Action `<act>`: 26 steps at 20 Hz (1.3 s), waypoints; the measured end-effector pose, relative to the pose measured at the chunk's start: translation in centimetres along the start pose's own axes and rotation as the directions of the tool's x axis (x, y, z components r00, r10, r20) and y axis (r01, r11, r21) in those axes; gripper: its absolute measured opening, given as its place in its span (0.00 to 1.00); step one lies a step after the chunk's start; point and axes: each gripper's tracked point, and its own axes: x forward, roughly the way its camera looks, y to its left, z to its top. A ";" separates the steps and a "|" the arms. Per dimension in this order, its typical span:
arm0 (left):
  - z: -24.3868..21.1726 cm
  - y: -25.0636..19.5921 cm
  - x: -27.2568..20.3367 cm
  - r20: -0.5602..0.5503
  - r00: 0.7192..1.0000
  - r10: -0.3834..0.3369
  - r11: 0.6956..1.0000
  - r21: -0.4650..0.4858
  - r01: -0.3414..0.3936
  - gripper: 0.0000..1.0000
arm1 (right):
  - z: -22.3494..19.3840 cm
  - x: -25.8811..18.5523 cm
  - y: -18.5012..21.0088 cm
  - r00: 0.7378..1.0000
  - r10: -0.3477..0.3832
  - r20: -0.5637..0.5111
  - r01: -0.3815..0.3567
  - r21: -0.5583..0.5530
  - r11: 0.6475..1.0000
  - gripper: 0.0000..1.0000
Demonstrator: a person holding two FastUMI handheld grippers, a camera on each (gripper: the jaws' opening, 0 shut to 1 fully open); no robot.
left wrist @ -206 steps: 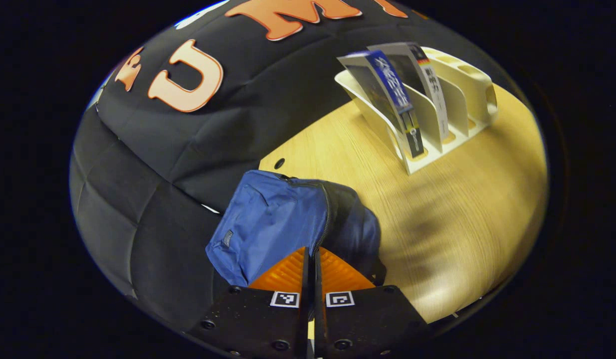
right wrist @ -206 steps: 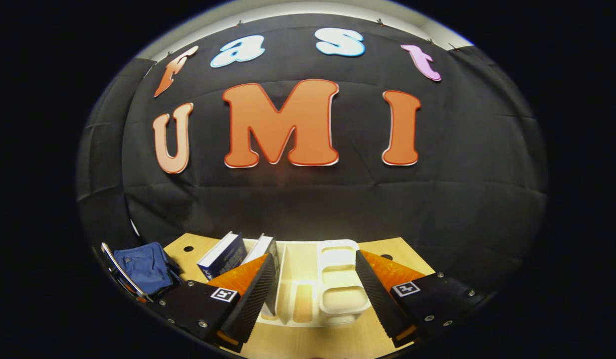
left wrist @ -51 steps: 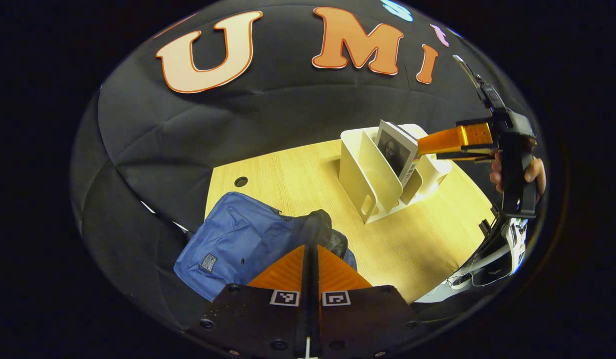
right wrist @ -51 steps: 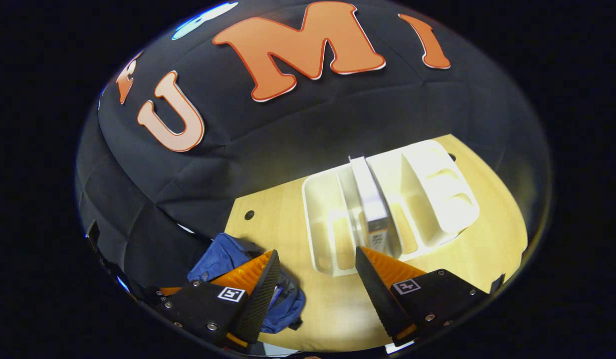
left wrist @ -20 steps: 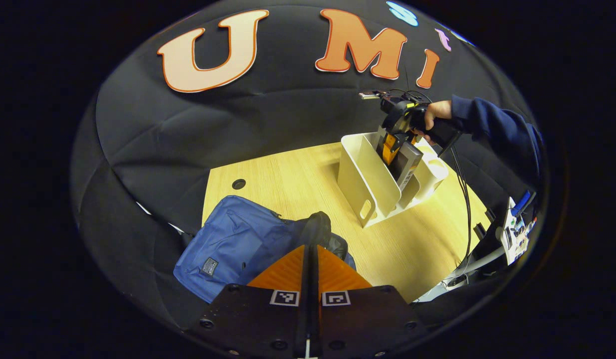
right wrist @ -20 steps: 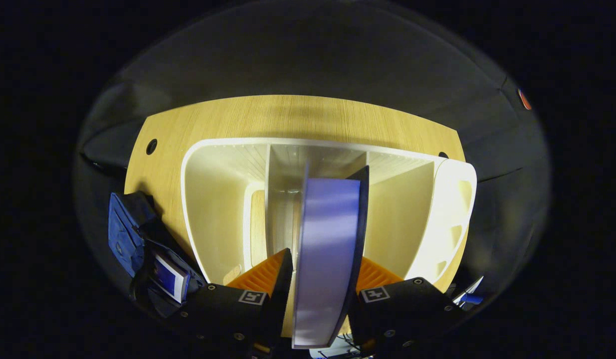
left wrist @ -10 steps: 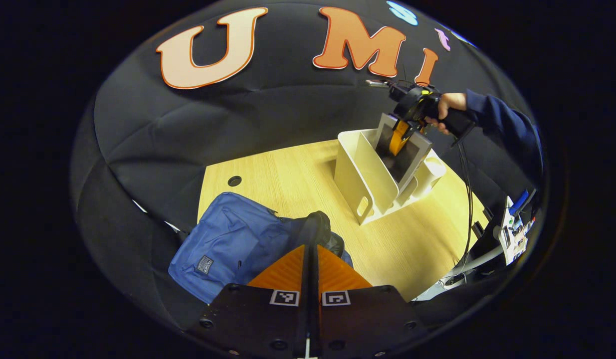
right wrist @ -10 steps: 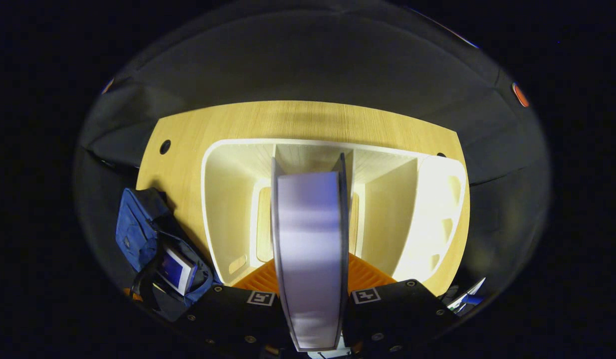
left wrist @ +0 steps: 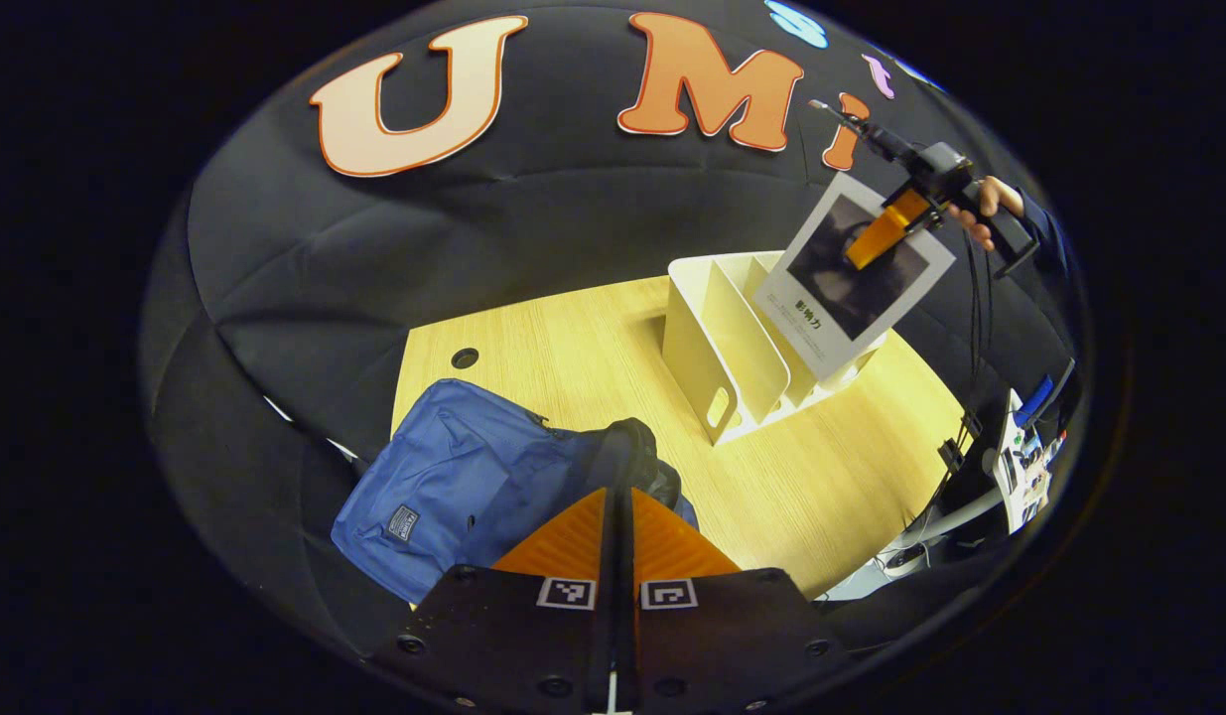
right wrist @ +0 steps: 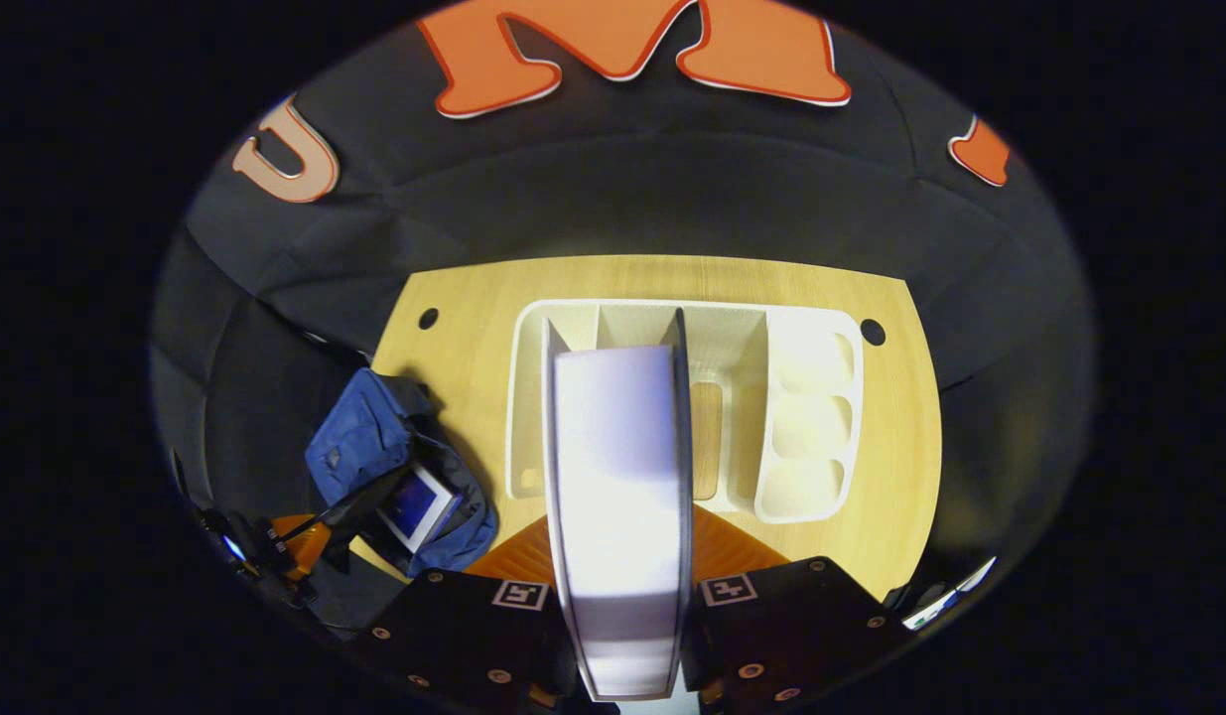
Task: Open the schoolbag, grab two books from the bookshelf and put them into the schoolbag.
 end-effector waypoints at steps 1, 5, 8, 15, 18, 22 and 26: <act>-0.1 0.1 0.1 0.002 1.000 0.003 1.000 0.004 -0.003 0.03 | -0.6 -1.1 0.1 1.000 0.012 0.011 -0.012 -0.005 1.000 0.41; 0.1 0.2 -0.4 -0.001 1.000 0.018 1.000 0.002 -0.018 0.03 | -2.4 -4.0 3.1 0.988 0.135 0.077 -0.137 0.014 0.990 0.41; 0.1 0.1 -0.7 -0.002 1.000 0.026 1.000 0.017 -0.026 0.03 | -6.4 -4.1 6.7 0.958 0.279 0.059 -0.283 0.062 0.957 0.41; 0.2 -0.3 -1.2 -0.011 0.999 0.044 0.998 0.044 -0.044 0.03 | -12.2 0.3 11.7 0.911 0.411 0.038 -0.411 0.162 0.897 0.40; 0.2 -0.3 -1.4 -0.011 0.998 0.057 0.997 0.046 -0.056 0.03 | -13.1 1.2 13.6 0.888 0.452 0.082 -0.458 0.242 0.855 0.41; 0.3 -0.3 -1.6 -0.017 0.997 0.073 0.996 0.047 -0.072 0.03 | -13.4 4.0 17.9 0.862 0.487 0.138 -0.504 0.322 0.801 0.40; 0.0 -0.9 -1.7 -0.025 0.997 0.075 0.996 0.047 -0.074 0.02 | -14.8 7.6 20.5 0.864 0.485 0.139 -0.495 0.416 0.763 0.40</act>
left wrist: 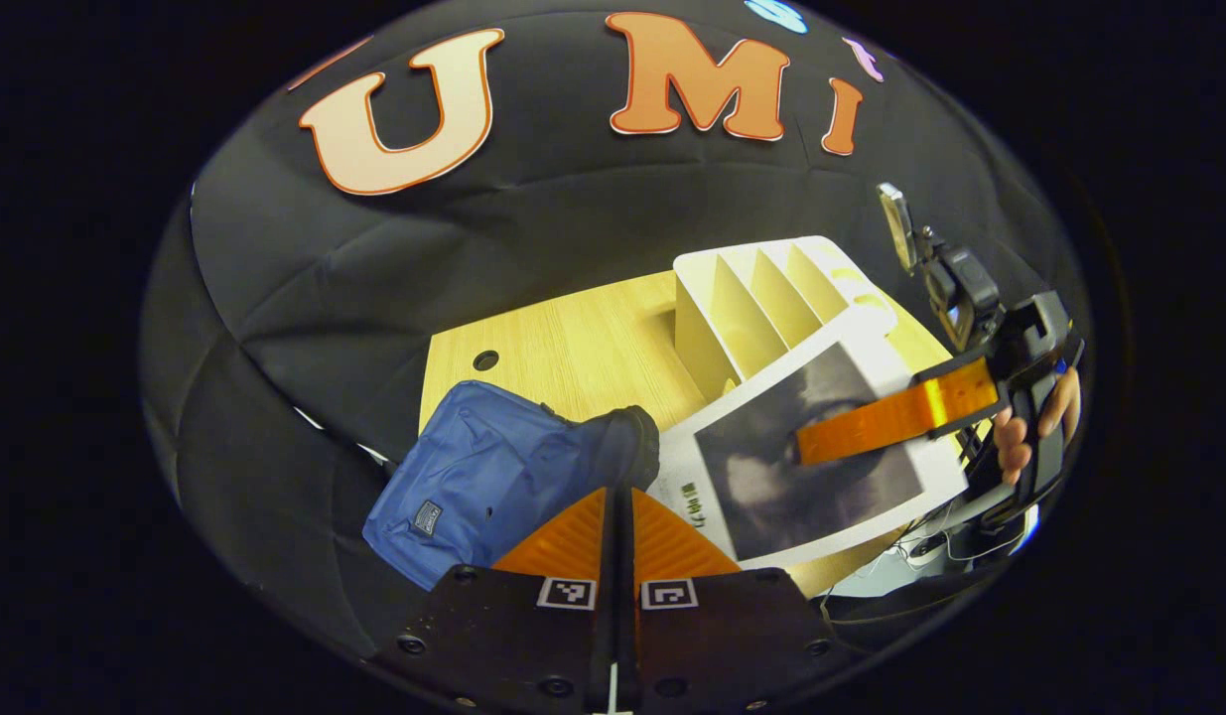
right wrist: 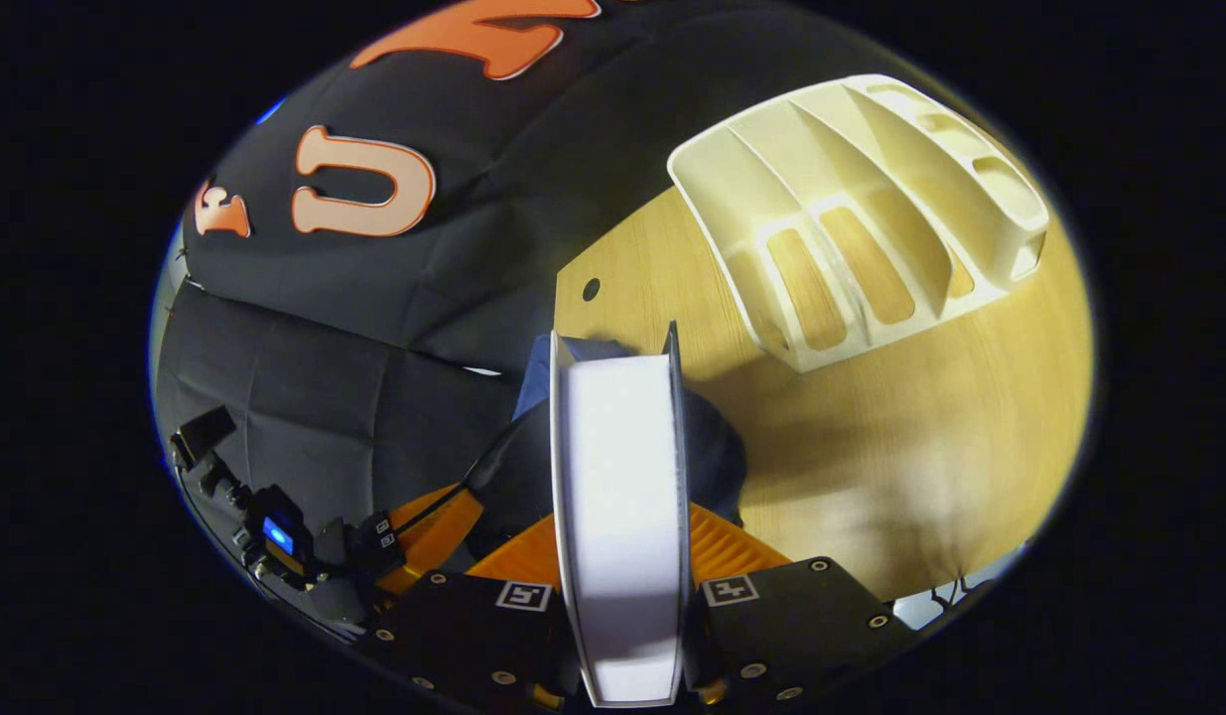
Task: Open the schoolbag, grab two books from the bookshelf and put them into the schoolbag.
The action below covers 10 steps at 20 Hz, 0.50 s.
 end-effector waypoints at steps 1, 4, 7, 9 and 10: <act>-0.1 -0.1 -0.1 -0.004 1.000 0.000 1.000 0.004 0.000 0.02 | -0.2 0.8 -0.1 1.000 0.002 0.004 -0.002 0.024 1.000 0.40; -0.2 -0.3 0.1 -0.009 1.000 0.001 1.000 0.004 -0.001 0.02 | -1.0 3.3 0.4 1.000 0.007 0.028 -0.009 0.077 0.997 0.40; -0.3 -0.8 0.3 -0.020 1.000 0.001 1.000 0.002 0.000 0.02 | -2.1 6.0 1.2 1.000 0.017 0.025 -0.021 0.146 0.989 0.40; -0.4 -1.4 0.5 -0.026 1.000 -0.005 1.000 0.019 0.006 0.02 | -3.1 8.0 1.6 1.000 0.021 0.008 -0.022 0.163 0.986 0.40; -0.4 -1.6 0.5 -0.027 1.000 -0.008 1.000 0.030 0.009 0.02 | -3.9 8.7 1.8 1.000 0.022 -0.001 -0.022 0.166 0.986 0.40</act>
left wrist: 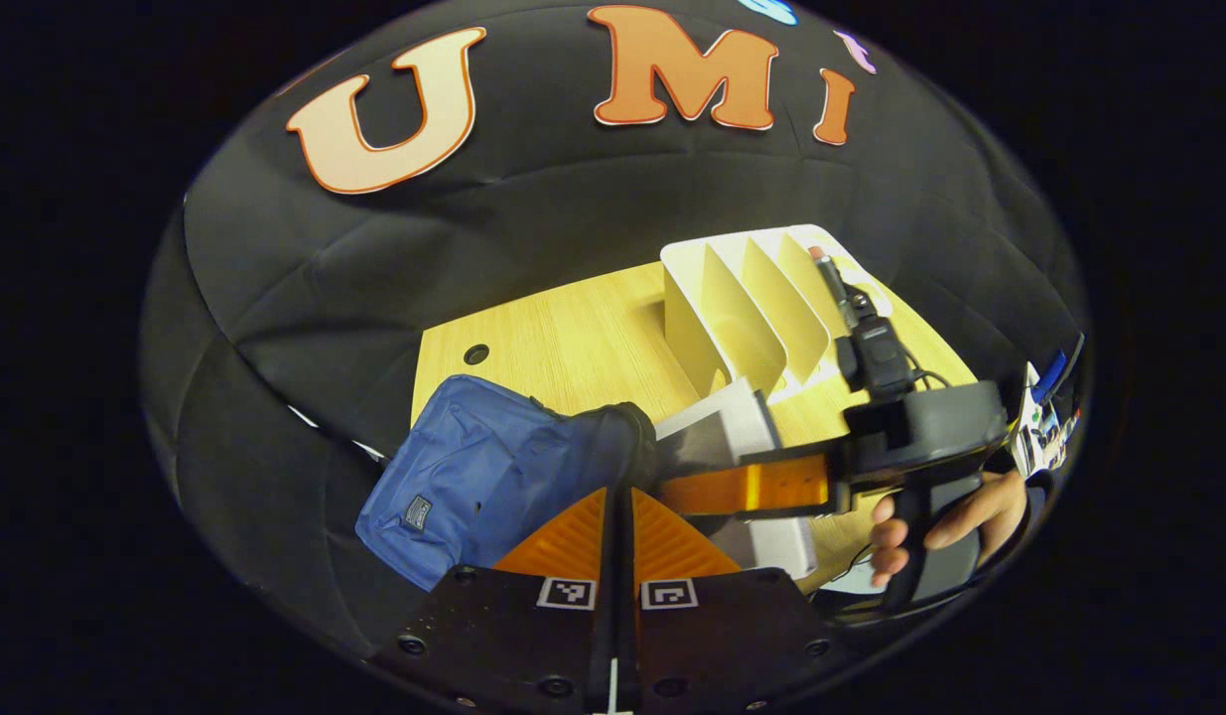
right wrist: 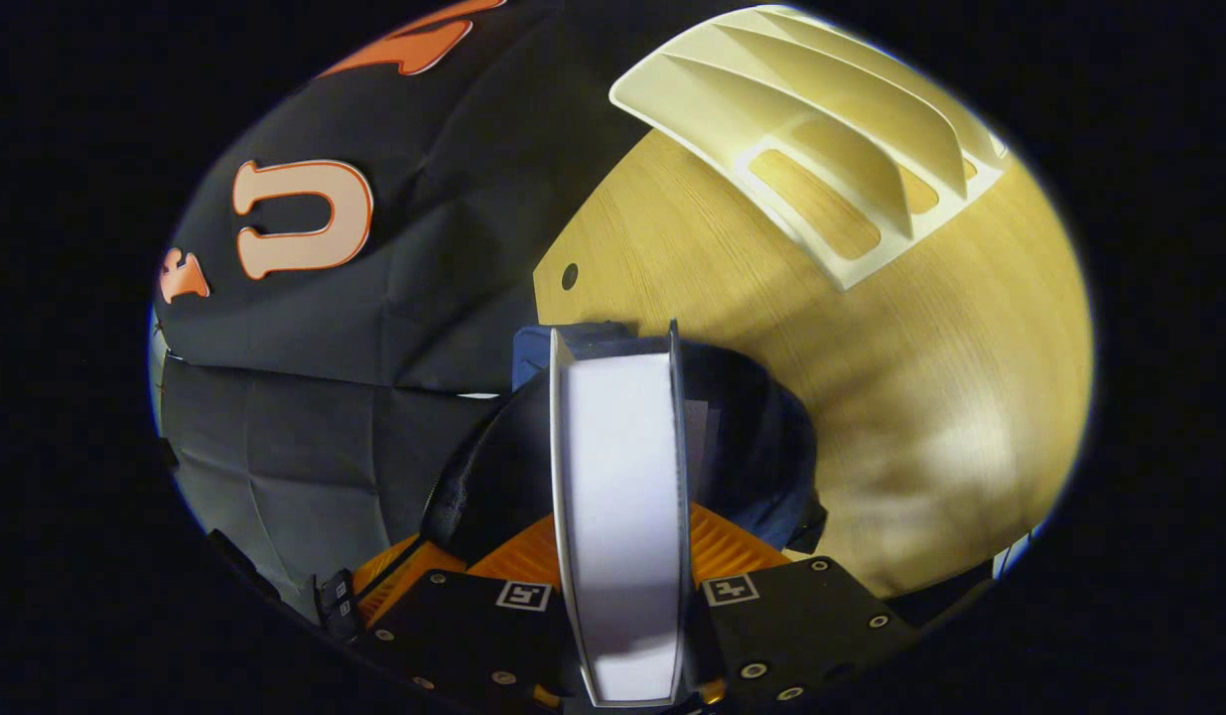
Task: Open the schoolbag, grab two books from the bookshelf and put them into the schoolbag.
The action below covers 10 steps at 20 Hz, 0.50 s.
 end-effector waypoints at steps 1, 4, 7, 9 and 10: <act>-0.2 0.0 0.0 0.000 1.000 -0.001 1.000 0.010 0.001 0.02 | -0.4 0.6 0.4 1.000 0.014 -0.007 -0.014 0.010 1.000 0.40; -0.3 -0.2 -0.2 0.002 1.000 -0.012 1.000 0.028 0.012 0.03 | -0.9 2.2 0.8 0.999 0.045 -0.009 -0.045 0.018 0.999 0.40; -0.3 -0.2 -0.2 0.013 1.000 -0.025 0.999 0.038 0.024 0.02 | -0.8 3.4 1.2 0.997 0.073 0.025 -0.074 0.032 0.997 0.40; -0.3 -0.4 0.0 0.010 0.999 -0.031 0.999 0.042 0.030 0.02 | -0.7 4.5 1.1 0.995 0.082 0.051 -0.085 0.051 0.995 0.40; -0.3 -0.5 0.0 0.009 0.999 -0.034 0.998 0.043 0.034 0.07 | -0.7 5.0 1.0 0.995 0.086 0.057 -0.089 0.055 0.995 0.40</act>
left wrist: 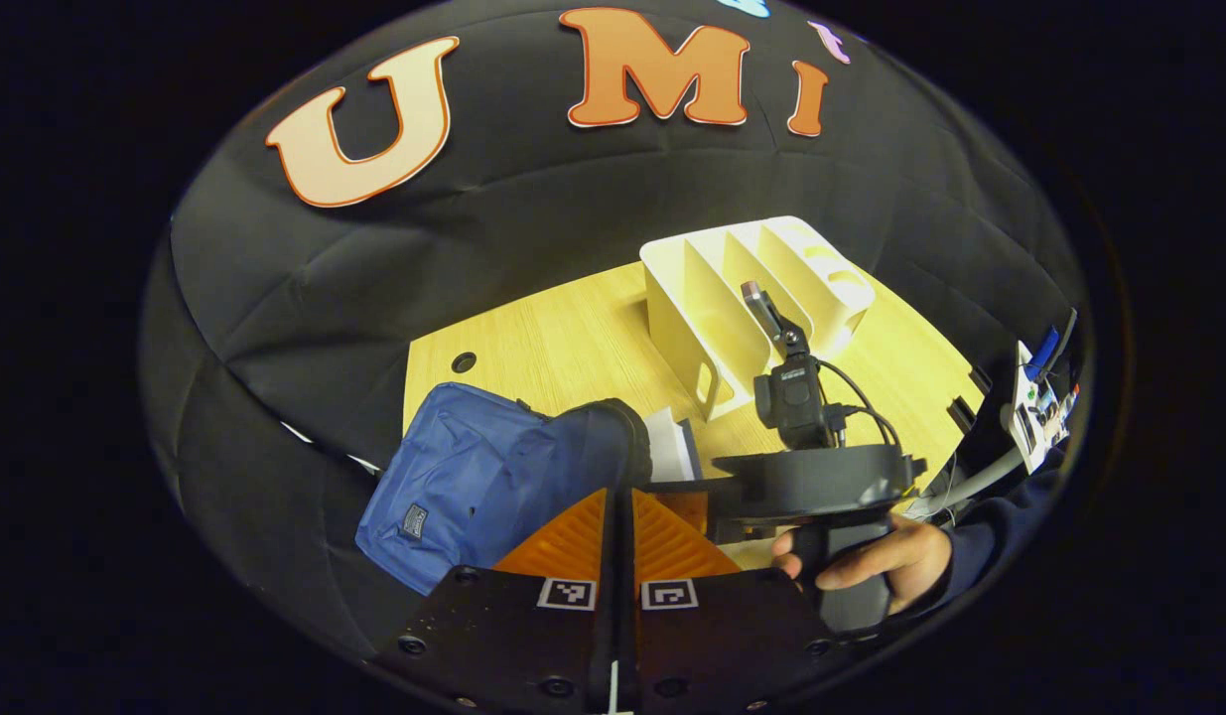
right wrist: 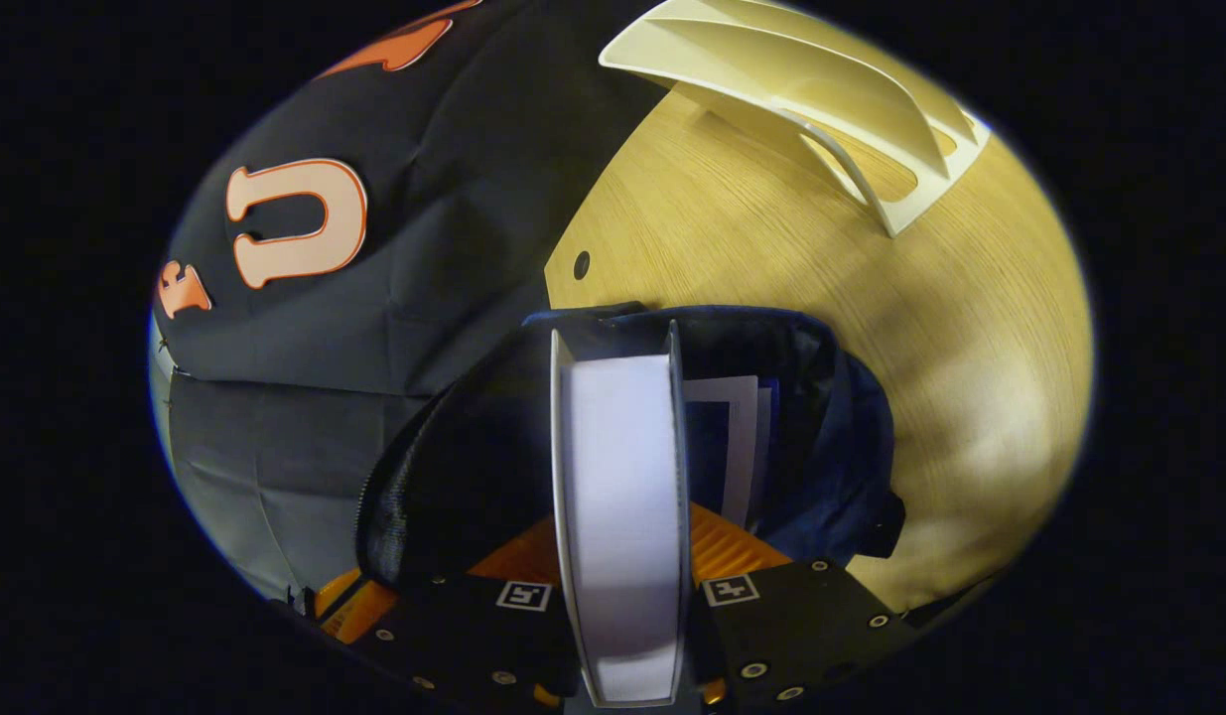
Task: Open the schoolbag, grab two books from the bookshelf and put them into the schoolbag.
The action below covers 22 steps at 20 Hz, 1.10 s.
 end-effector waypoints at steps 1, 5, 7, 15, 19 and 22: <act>-0.1 -0.2 0.1 -0.004 1.000 -0.005 1.000 -0.001 0.005 0.02 | 0.0 0.5 0.1 1.000 0.013 0.008 -0.013 0.012 1.000 0.41; 0.0 0.0 0.0 0.001 1.000 0.003 1.000 0.000 -0.003 0.02 | -0.5 1.8 0.1 0.999 0.049 0.010 -0.049 0.034 0.998 0.41; 0.1 -0.2 -0.3 -0.002 1.000 -0.004 1.000 -0.013 0.004 0.02 | -0.3 2.4 0.1 0.998 0.060 0.007 -0.061 0.040 0.997 0.41; 0.4 -0.2 -0.5 -0.004 1.000 -0.008 1.000 0.000 0.008 0.02 | -0.6 5.9 0.5 0.994 0.112 -0.004 -0.110 0.147 0.983 0.42; 0.5 -0.2 -0.5 -0.003 1.000 -0.011 1.000 -0.001 0.011 0.02 | -0.8 7.2 0.8 0.992 0.127 -0.012 -0.122 0.195 0.973 0.46; 0.6 0.2 -0.3 0.001 1.000 -0.008 1.000 -0.011 0.008 0.02 | -0.4 8.2 0.2 0.996 0.092 -0.003 -0.090 0.173 0.981 0.46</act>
